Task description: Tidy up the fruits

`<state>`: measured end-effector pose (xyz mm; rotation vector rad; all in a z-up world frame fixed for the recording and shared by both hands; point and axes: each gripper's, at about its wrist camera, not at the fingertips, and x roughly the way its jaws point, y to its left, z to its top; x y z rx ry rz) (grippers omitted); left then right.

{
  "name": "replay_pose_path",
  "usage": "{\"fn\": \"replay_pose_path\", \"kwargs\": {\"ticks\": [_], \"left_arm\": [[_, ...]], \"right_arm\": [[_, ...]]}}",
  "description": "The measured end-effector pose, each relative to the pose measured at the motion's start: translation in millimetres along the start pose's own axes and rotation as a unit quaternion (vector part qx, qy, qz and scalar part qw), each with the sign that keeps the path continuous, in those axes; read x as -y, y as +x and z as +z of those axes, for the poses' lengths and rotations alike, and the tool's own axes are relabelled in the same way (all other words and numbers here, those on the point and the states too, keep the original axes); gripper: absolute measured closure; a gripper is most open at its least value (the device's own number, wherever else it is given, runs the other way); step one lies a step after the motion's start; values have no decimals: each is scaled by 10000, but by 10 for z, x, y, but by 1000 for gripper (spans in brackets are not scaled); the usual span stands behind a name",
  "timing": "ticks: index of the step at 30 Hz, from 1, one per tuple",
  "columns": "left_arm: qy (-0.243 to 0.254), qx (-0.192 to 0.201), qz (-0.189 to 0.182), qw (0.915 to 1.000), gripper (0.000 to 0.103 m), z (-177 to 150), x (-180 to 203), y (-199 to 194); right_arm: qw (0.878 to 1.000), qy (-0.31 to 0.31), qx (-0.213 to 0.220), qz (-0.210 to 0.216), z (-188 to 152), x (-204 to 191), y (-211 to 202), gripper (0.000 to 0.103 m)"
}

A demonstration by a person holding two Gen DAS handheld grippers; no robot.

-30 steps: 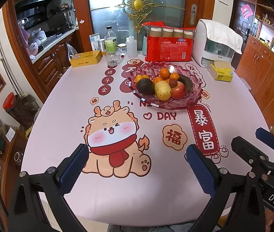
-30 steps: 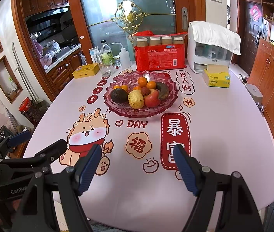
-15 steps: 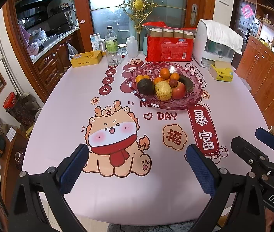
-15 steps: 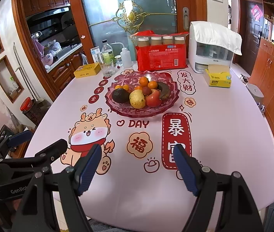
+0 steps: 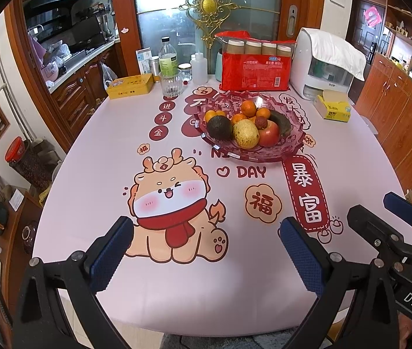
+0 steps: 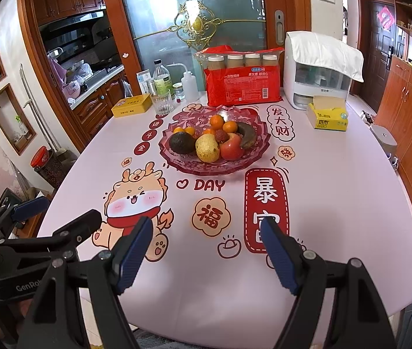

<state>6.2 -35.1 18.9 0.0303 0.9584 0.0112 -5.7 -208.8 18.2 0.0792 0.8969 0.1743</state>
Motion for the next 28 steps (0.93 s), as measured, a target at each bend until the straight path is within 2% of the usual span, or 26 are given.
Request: {"fn": "replay_pose_path", "kwargs": {"ticks": [28], "left_arm": [[-156,-125,-40,9998,3,-135,-54,-49]], "right_arm": [[10000,20,-27,47,-74,-76,-54,26]]}}
